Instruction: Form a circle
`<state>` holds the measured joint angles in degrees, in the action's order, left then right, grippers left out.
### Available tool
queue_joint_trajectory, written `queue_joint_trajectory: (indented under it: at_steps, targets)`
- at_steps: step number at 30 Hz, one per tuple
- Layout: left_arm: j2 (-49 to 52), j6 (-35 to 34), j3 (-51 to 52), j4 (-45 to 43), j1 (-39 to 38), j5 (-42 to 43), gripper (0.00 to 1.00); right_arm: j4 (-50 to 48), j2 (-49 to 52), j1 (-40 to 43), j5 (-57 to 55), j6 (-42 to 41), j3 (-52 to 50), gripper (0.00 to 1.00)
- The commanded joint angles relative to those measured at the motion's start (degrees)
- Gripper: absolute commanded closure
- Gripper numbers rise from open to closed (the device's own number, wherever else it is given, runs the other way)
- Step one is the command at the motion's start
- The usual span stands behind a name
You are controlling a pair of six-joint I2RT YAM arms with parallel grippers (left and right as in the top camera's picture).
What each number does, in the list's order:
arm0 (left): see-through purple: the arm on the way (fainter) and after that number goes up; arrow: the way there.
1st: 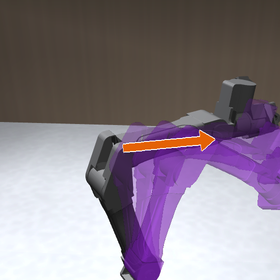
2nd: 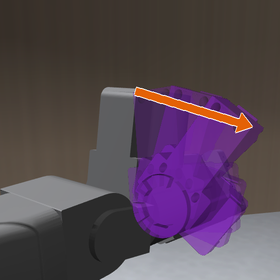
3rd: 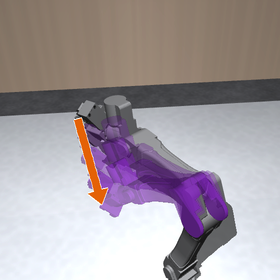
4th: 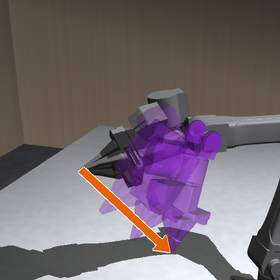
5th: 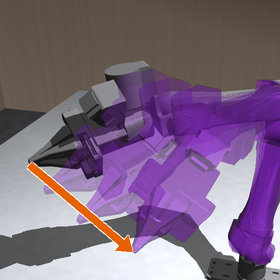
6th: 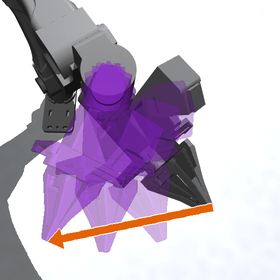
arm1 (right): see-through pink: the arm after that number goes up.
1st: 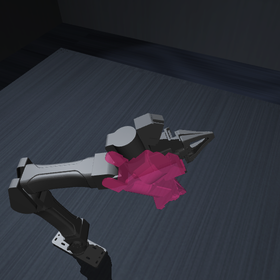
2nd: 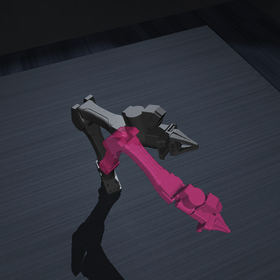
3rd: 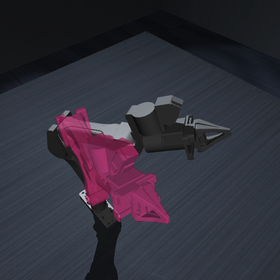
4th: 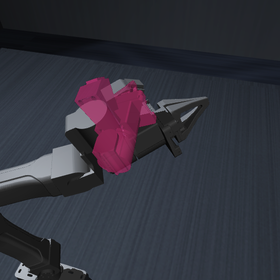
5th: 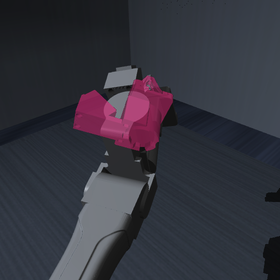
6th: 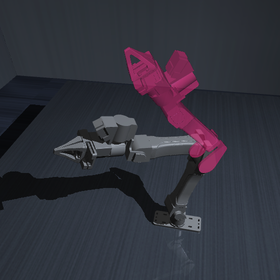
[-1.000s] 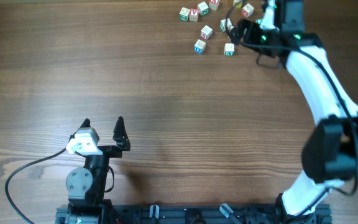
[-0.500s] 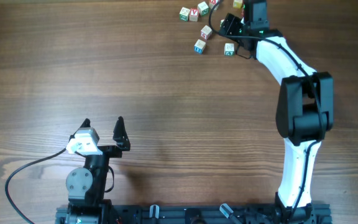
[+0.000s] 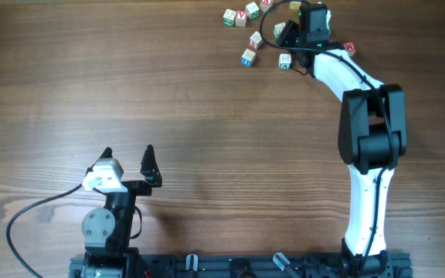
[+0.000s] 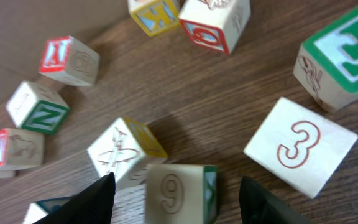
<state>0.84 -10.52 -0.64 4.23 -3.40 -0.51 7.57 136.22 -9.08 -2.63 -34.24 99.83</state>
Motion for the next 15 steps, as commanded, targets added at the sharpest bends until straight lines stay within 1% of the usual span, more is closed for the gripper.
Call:
queue_joint_trajectory:
  at_steps: [1,4,8,11,15]
  targets:
    - [-0.46,1.14,0.28,0.07,-0.02,0.72,0.0,-0.46,2.27,-0.09,-0.39,1.73,1.2,0.36]
    - [-0.46,1.14,0.28,0.04,-0.02,0.72,0.0,-0.52,2.64,-0.07,-0.66,2.75,1.2,0.36]
    - [-0.46,1.14,0.28,0.04,-0.02,0.7,0.0,-0.85,3.91,-0.07,-0.63,2.56,1.2,0.45]
    - [-0.46,1.14,0.28,0.04,-0.02,0.7,0.0,-0.94,4.15,0.02,-0.94,2.75,1.2,0.55]
    - [-0.46,1.14,0.28,0.04,-0.02,0.7,0.0,-1.31,4.15,0.09,-1.27,2.75,1.88,0.61]
